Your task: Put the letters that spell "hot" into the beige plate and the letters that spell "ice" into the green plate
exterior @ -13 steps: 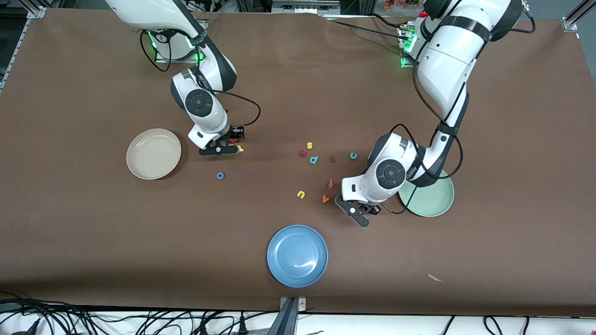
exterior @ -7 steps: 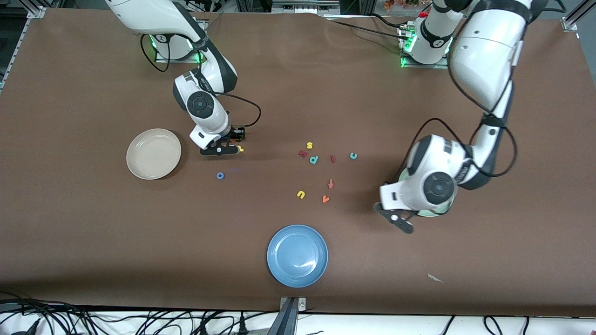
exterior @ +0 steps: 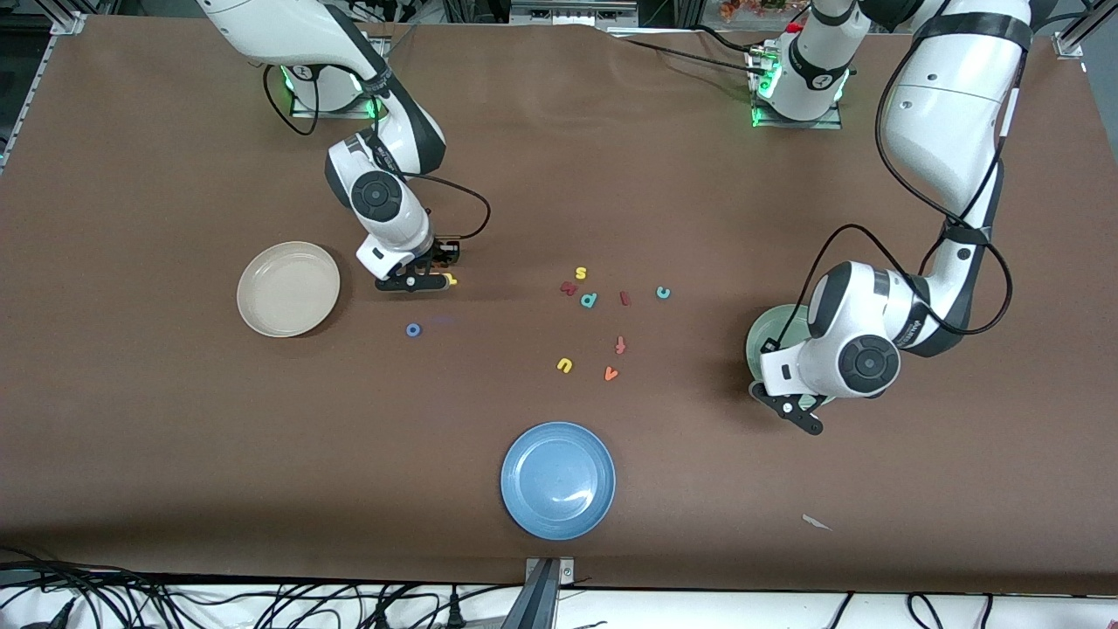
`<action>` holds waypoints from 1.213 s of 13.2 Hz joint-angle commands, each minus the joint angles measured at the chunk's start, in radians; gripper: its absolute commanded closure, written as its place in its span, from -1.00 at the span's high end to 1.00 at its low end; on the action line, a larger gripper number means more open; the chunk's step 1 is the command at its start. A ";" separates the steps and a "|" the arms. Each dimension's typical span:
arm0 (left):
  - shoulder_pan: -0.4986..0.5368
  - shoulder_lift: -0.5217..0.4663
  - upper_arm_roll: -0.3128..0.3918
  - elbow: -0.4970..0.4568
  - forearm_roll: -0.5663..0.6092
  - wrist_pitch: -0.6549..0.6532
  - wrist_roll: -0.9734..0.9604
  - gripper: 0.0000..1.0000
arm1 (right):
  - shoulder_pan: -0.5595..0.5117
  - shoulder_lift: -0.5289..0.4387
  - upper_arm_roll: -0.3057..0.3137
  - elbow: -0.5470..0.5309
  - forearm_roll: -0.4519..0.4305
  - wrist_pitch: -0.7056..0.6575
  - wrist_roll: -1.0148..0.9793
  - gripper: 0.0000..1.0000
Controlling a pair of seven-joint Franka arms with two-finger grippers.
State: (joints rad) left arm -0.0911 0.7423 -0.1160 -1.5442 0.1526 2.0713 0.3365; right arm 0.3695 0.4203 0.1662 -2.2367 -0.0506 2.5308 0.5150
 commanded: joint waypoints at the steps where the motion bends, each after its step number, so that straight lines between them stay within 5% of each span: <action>1: 0.013 -0.041 -0.008 -0.079 0.035 0.064 -0.005 -0.19 | 0.005 -0.003 -0.001 -0.012 -0.014 0.013 0.026 0.01; 2: 0.014 -0.044 -0.013 -0.080 0.035 0.061 -0.010 0.68 | 0.005 -0.003 -0.001 -0.012 -0.015 0.010 0.026 0.01; 3: 0.014 -0.050 -0.014 -0.080 0.035 0.053 -0.004 1.00 | 0.003 -0.003 -0.001 -0.012 -0.014 0.009 0.026 0.00; 8: 0.004 -0.190 -0.089 -0.093 -0.050 -0.129 -0.062 1.00 | 0.003 -0.003 -0.001 -0.011 -0.014 0.011 0.026 -0.19; 16: -0.078 -0.218 -0.252 -0.181 -0.062 -0.140 -0.439 1.00 | 0.003 -0.005 -0.001 -0.009 -0.015 0.009 0.037 -0.45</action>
State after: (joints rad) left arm -0.1758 0.5524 -0.3350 -1.6727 0.1111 1.9205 -0.0463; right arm 0.3711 0.4181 0.1688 -2.2355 -0.0504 2.5317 0.5312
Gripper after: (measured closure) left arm 0.000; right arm 0.678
